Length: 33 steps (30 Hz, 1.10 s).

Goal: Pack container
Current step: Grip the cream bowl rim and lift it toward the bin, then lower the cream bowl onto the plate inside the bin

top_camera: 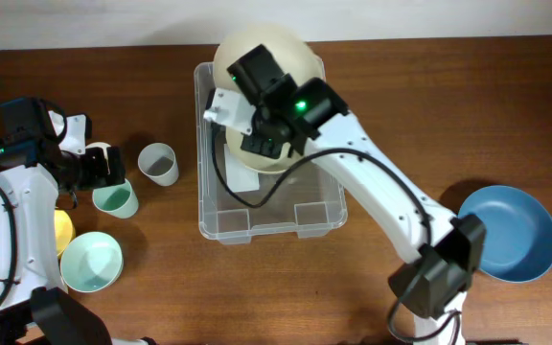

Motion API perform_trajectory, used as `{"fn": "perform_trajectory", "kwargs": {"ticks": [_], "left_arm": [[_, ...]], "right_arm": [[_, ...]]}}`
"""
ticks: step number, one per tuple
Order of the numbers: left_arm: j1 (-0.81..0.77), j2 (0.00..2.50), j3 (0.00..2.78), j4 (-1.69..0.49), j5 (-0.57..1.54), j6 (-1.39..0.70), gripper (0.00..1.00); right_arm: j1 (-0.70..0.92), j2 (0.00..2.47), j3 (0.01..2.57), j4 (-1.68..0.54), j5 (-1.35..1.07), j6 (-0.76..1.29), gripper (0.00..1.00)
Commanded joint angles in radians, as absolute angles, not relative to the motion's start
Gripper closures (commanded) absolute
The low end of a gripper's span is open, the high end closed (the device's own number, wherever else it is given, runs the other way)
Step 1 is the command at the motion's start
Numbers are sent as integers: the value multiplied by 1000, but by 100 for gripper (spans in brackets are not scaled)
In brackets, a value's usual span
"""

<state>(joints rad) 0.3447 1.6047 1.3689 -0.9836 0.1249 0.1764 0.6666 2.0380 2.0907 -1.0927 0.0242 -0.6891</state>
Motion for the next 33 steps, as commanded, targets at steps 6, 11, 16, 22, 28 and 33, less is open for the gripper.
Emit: {"fn": "perform_trajectory", "kwargs": {"ticks": [6, 11, 16, 22, 28, 33], "left_arm": [[350, 1606, 1377, -980, 142, 193, 0], [350, 1606, 1377, -980, 142, 193, 0], [350, 1606, 1377, -981, 142, 193, 0], [350, 1606, 1377, -981, 142, 193, 0], [350, 1606, 1377, -981, 142, 193, 0], [350, 1606, 1377, -981, 142, 193, 0]], "right_arm": [[669, 2075, 2076, -1093, -96, -704, 96], [669, 2107, 2064, -1097, -113, -703, 96], [661, 2158, 2064, -1101, -113, -703, 96], [646, 2200, 2064, -1101, -112, -699, 96], [621, 2216, 2064, -1113, -113, -699, 81], [610, 2216, 2064, -1113, -114, -699, 75]]}}
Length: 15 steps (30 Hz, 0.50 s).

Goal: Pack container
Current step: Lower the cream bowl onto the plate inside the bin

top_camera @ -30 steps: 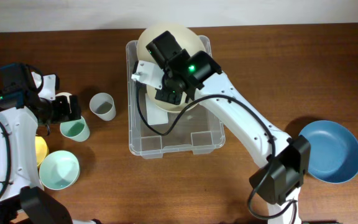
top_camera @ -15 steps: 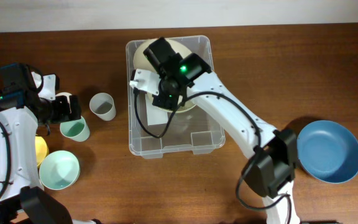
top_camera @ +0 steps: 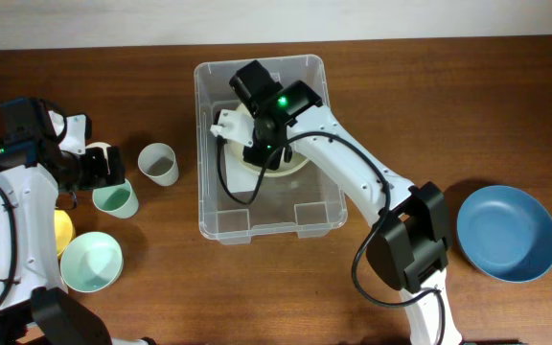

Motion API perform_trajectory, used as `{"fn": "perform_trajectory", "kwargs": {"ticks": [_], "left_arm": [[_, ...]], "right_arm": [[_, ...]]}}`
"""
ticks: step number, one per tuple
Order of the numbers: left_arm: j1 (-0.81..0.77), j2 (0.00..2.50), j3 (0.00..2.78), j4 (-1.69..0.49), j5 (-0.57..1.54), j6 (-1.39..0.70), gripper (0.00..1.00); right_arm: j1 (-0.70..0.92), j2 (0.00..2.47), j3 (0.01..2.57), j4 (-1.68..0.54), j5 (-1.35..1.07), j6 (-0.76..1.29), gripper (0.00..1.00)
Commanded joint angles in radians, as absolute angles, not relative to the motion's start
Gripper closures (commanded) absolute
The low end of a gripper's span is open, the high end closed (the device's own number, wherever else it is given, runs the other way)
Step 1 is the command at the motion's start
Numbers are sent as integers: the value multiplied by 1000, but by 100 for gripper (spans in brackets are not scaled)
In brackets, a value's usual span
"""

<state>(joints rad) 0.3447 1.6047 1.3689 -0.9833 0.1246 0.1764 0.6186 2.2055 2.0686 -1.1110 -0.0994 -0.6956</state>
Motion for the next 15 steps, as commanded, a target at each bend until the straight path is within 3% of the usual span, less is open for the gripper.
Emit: {"fn": "perform_trajectory", "kwargs": {"ticks": [1, 4, 8, 15], "left_arm": [[350, 1606, 1377, -981, 142, 193, 0], [350, 1606, 1377, -981, 142, 193, 0], [350, 1606, 1377, -981, 142, 193, 0], [350, 1606, 1377, -981, 142, 193, 0]], "right_arm": [[610, 2216, 2064, -1113, -119, -699, 75], [610, 2204, 2065, -1111, -123, -679, 62], [609, 2151, 2079, -1111, -105, -632, 58], [525, 1978, 2142, -1118, 192, -242, 50]]}}
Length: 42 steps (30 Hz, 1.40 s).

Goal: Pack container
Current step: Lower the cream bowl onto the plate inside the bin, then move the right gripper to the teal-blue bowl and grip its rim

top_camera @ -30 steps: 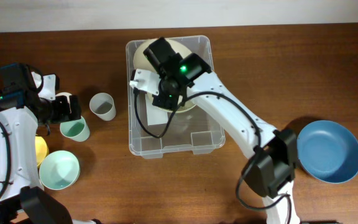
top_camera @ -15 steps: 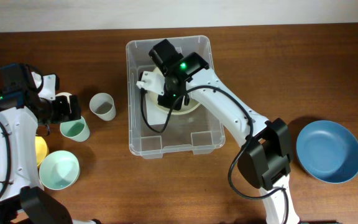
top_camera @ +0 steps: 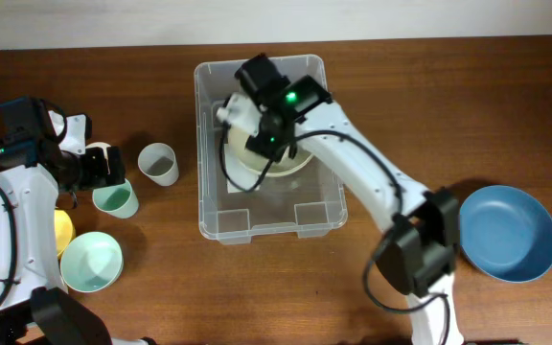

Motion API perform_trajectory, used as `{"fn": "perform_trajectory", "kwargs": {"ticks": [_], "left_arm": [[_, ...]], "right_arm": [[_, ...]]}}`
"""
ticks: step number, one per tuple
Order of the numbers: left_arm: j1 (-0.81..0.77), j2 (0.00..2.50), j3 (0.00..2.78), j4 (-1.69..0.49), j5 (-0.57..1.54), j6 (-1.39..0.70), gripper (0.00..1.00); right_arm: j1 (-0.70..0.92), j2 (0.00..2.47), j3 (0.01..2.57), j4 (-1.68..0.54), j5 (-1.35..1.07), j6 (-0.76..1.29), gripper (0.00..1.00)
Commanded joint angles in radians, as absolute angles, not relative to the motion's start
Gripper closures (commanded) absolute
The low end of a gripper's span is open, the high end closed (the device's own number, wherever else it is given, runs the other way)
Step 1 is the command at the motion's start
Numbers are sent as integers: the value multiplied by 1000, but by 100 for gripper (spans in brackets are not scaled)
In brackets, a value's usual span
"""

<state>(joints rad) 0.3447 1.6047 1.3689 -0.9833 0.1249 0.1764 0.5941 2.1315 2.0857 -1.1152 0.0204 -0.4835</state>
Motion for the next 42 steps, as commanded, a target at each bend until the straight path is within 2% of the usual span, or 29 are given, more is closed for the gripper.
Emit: {"fn": "perform_trajectory", "kwargs": {"ticks": [1, 7, 8, 9, 11, 13, 17, 24, 34, 42], "left_arm": [[350, 1606, 1377, -981, 142, 193, 0], [350, 1606, 1377, -982, 142, 193, 0], [350, 1606, 1377, -982, 142, 193, 0], [350, 1606, 1377, -982, 142, 193, 0], [350, 1606, 1377, -982, 142, 193, 0], [350, 1606, 1377, -981, 142, 193, 0], [350, 1606, 1377, -981, 142, 193, 0], [350, 1606, 1377, -981, 142, 193, 0], [350, 1606, 1377, -982, 142, 193, 0], [350, 1606, 1377, -982, 143, 192, 0]], "right_arm": [[496, 1955, 2142, -1128, 211, -187, 50], [263, 1892, 2142, -1293, 218, 77, 48], [225, 1892, 2141, -1325, 218, 107, 40], [160, 1893, 2141, -1368, 218, 159, 25], [78, 1893, 2136, -1410, 218, 241, 6], [2, 1893, 2132, -1446, 218, 305, 1], [-139, 1893, 2116, -1507, 198, 357, 1], [-270, 1893, 2078, -1628, 188, 353, 1], [-280, 1805, 1997, -1699, 90, 269, 1], [-282, 1551, 1643, -1607, 91, 271, 1]]}}
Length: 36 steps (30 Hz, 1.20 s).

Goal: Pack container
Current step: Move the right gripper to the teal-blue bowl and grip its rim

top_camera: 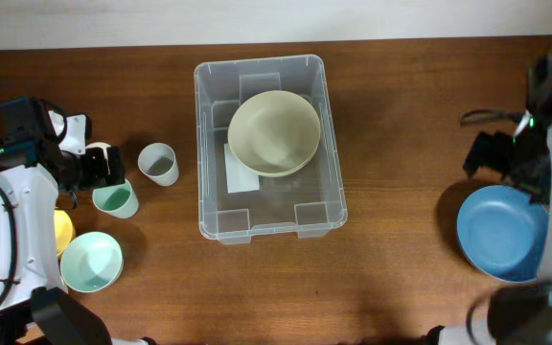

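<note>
The clear plastic container (202, 192) stands in the middle of the table. A cream bowl (273, 132) lies upright inside it, toward the far end. My right gripper (475, 158) is at the right side of the table, just above the blue bowl (501, 238); it looks open and holds nothing. My left gripper (103, 168) hovers at the left by a mint-green cup (115, 199) and a grey cup (159, 163). A cream object (99, 149) shows just beside its fingers, and their state is unclear.
A mint-green bowl (91, 261) and a yellow item (60, 228) sit near the left front, partly under my left arm. A white label (241, 171) lies on the container floor.
My right gripper was inside the container at the cream bowl. It is now far off at the right edge by the blue bowl, and the cream bowl stays in the container. The left arm is unchanged.
My right gripper first held the cream bowl tilted over the container's far end. Later the bowl was down inside the container with the gripper still on it. Now the bowl rests there alone and the right arm is back at the right side.
</note>
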Motion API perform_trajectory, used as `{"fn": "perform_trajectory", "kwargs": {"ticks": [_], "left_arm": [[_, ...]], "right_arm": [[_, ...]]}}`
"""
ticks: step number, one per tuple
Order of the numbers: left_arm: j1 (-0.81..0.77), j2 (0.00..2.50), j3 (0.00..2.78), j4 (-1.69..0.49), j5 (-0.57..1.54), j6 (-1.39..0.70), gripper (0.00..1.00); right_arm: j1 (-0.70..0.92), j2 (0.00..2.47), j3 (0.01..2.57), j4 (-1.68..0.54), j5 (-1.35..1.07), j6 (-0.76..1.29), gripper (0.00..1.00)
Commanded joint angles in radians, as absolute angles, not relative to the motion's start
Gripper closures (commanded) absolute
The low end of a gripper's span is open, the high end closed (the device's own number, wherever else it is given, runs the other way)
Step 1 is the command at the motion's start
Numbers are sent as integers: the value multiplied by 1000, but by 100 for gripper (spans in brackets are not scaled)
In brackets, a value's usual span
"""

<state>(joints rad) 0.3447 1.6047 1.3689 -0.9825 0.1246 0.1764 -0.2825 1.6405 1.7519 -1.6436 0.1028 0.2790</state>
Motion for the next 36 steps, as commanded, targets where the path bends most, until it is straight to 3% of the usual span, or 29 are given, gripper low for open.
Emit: {"fn": "perform_trajectory", "kwargs": {"ticks": [1, 12, 18, 36], "left_arm": [[350, 1606, 1377, -982, 143, 192, 0], [350, 1606, 1377, -1000, 143, 192, 0], [350, 1606, 1377, -1008, 143, 192, 0], [350, 1606, 1377, -1008, 143, 192, 0]], "right_arm": [[-282, 1533, 1599, -1577, 91, 271, 1], [-282, 1599, 1170, -1023, 97, 266, 1], [-281, 1694, 1169, -938, 242, 267, 1], [-282, 1916, 1169, -836, 368, 297, 3]]}}
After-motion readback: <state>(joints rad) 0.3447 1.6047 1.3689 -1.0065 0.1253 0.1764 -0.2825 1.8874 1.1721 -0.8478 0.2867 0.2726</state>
